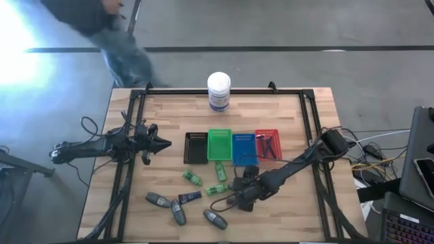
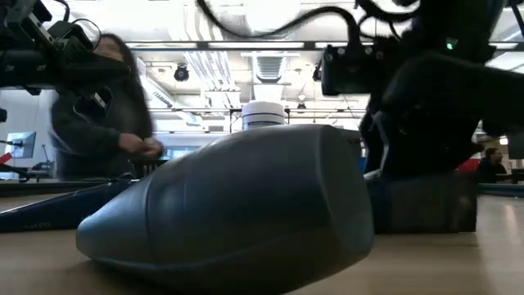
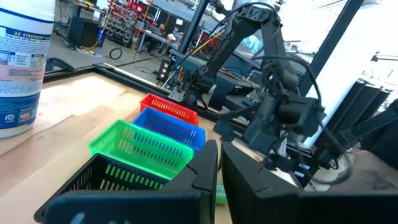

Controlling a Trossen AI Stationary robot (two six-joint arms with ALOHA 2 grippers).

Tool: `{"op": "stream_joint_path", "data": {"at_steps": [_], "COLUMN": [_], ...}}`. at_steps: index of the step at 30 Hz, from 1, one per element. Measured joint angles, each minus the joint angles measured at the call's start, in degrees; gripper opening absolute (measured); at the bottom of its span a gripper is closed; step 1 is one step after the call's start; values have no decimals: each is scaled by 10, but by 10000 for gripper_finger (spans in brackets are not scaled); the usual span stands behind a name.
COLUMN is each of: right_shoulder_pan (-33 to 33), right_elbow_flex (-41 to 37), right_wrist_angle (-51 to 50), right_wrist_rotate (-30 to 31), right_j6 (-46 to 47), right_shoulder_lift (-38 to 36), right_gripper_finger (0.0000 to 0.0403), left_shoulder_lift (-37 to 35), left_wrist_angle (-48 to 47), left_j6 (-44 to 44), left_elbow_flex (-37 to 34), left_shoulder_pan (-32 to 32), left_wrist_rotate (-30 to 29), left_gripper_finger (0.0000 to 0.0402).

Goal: Pick & Place Travel size toiletries
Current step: Put the deodorant into the blue basket

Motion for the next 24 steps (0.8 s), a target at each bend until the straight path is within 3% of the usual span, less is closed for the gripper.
{"op": "stream_joint_path", "data": {"at_steps": [11, 21, 24], "right_shoulder_pan": [-3, -17, -17], "right_elbow_flex": [12, 24, 25], "right_wrist_angle": [-17, -30, -32], "right_wrist_rotate": [-18, -40, -44], "right_j6": [65, 80, 96], "right_shoulder_lift": [0, 1, -1], "right_gripper_finger": [309, 207, 201], "left_shoulder_lift": [0, 0, 0], "left_wrist_angle": [0, 0, 0], "left_j6": [0, 0, 0], "left_elbow_flex": [0, 0, 0], "left_shoulder_pan": [0, 0, 0], "left_wrist_rotate": [0, 0, 0], "left_gripper_finger": [26, 26, 26]}}
